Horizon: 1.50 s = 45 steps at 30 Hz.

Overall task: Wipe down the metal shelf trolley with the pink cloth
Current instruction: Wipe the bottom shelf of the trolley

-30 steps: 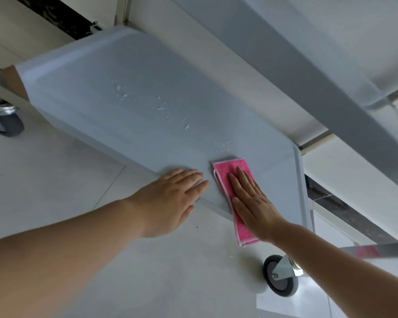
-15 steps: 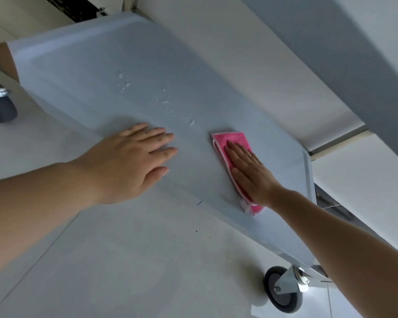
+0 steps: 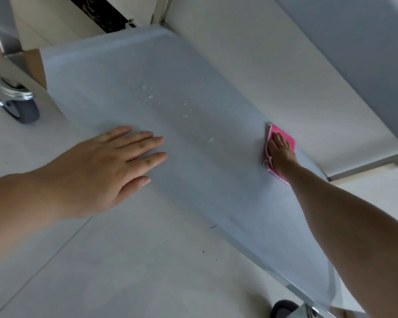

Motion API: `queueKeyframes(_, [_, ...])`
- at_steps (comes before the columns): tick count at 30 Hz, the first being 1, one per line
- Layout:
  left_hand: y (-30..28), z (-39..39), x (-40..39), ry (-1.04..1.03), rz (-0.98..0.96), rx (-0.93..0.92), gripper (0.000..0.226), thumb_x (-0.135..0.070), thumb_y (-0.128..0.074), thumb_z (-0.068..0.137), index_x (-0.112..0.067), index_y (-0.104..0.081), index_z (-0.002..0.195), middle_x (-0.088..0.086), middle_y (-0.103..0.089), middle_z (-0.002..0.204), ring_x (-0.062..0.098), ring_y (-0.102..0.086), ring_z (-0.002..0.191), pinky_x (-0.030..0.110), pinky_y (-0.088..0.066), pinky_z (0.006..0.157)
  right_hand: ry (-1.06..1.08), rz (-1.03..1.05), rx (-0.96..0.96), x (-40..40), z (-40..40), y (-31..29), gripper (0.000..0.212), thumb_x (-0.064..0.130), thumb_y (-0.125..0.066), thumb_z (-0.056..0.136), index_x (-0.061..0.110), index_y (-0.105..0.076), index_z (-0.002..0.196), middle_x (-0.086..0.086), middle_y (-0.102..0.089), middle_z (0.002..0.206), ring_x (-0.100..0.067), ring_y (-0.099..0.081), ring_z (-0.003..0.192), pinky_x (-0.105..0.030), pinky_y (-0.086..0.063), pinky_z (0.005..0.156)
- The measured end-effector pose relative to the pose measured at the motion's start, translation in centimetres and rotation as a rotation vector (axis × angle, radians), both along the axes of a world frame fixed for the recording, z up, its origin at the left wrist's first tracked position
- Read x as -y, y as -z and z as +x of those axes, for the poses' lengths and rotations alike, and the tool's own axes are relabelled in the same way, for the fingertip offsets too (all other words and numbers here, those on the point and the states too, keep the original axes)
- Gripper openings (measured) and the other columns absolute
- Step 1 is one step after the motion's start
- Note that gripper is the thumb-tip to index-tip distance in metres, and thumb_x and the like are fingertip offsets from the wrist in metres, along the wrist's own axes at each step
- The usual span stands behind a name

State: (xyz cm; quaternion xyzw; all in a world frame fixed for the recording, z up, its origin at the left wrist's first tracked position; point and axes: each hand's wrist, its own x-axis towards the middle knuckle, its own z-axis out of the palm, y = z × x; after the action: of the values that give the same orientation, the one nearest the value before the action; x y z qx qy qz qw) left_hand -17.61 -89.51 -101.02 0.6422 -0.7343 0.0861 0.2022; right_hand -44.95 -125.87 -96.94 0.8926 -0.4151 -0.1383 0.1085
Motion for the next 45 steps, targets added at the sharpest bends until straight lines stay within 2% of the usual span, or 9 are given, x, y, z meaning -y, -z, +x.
queueKeyframes(5, [1.3,0.6,-1.9,-0.017,-0.014,-0.006,0.048,-0.031,-0.032,0.095,-0.014,-0.038,0.139,0.012,-0.035,0.147,0.028,-0.034,0.134,0.045,-0.024,0.11,0.19,0.057,0.204,0.5,1.6,0.4,0.048,0.025,-0.028,0.098,0.004,-0.031,0.141,-0.012,-0.02,0.155,-0.026,-0.012,0.143,-0.041,-0.012,0.117])
queueKeyframes(12, [0.8,0.8,-2.7,-0.016,0.062,-0.018,0.052,-0.029,-0.032,0.091,-0.015,-0.035,0.141,0.008,-0.033,0.148,0.02,-0.027,0.138,0.041,-0.018,0.113,-0.041,0.003,-0.006,-1.5,2.3,0.8,0.048,0.019,-0.03,0.1,0.0,-0.023,0.143,-0.021,-0.007,0.155,-0.035,-0.002,0.144,-0.045,-0.006,0.118])
queueKeyframes(17, [0.2,0.9,-3.0,-0.007,0.083,-0.005,0.053,-0.028,-0.031,0.088,-0.014,-0.041,0.138,0.008,-0.035,0.147,0.025,-0.029,0.137,0.039,-0.015,0.112,-0.187,0.094,0.22,-8.4,3.9,0.5,0.053,0.03,-0.013,0.1,0.0,-0.02,0.144,-0.02,-0.014,0.153,-0.032,-0.008,0.144,-0.04,-0.003,0.119])
queueKeyframes(20, [0.1,1.0,-2.9,-0.005,0.097,0.001,0.054,-0.028,-0.031,0.087,-0.014,-0.04,0.139,0.008,-0.034,0.147,0.027,-0.028,0.136,0.039,-0.015,0.111,-0.233,0.137,0.224,-13.3,4.4,0.7,0.051,0.033,-0.017,0.1,0.013,-0.004,0.145,-0.002,0.001,0.153,-0.013,0.008,0.142,-0.027,0.008,0.116])
queueKeyframes(29, [0.3,0.8,-3.1,-0.015,0.135,0.028,0.055,-0.027,-0.032,0.088,-0.017,-0.031,0.143,0.007,-0.025,0.151,0.025,-0.021,0.14,0.04,-0.012,0.113,-0.41,0.302,0.208,-24.0,6.1,-0.5,0.055,0.047,-0.007,0.092,0.027,0.009,0.141,0.007,0.008,0.154,-0.014,0.013,0.144,-0.034,0.006,0.118])
queueKeyframes(32, [0.1,1.3,-3.2,0.015,0.142,0.044,0.06,-0.023,-0.045,0.091,-0.022,-0.019,0.145,0.004,-0.016,0.154,0.022,-0.01,0.142,0.038,-0.005,0.117,-0.41,0.326,0.193,-24.5,6.5,-0.8,0.053,0.043,-0.012,0.095,0.028,0.009,0.142,0.006,0.009,0.155,-0.014,0.014,0.144,-0.038,0.003,0.119])
queueKeyframes(36, [-0.8,3.6,-3.7,-0.018,0.086,0.092,0.054,-0.026,-0.04,0.088,-0.015,-0.036,0.141,0.009,-0.031,0.149,0.024,-0.027,0.137,0.037,-0.014,0.114,-0.436,0.328,0.179,-24.2,6.4,-0.9,0.055,0.048,-0.005,0.093,0.028,0.01,0.143,0.004,0.007,0.157,-0.013,0.012,0.144,-0.041,-0.001,0.119])
queueKeyframes(40, [0.0,5.8,-4.1,-0.097,0.145,0.056,0.066,-0.023,-0.048,0.087,-0.025,-0.013,0.142,0.003,-0.017,0.154,0.016,-0.007,0.141,0.036,-0.006,0.115,-0.483,0.328,0.162,-23.6,7.4,-0.7,0.057,0.047,-0.005,0.094,0.026,0.006,0.145,0.002,0.004,0.158,-0.014,0.009,0.145,-0.044,-0.003,0.119])
queueKeyframes(45, [0.0,5.7,-3.9,-0.059,0.089,-0.02,0.068,-0.013,-0.063,0.08,-0.019,-0.033,0.14,0.005,-0.03,0.149,0.021,-0.023,0.138,0.037,-0.015,0.114,-0.528,0.328,0.18,-20.8,9.7,-1.0,0.053,0.044,-0.01,0.095,0.027,0.002,0.143,-0.001,-0.002,0.158,-0.016,0.003,0.145,-0.041,-0.002,0.119])
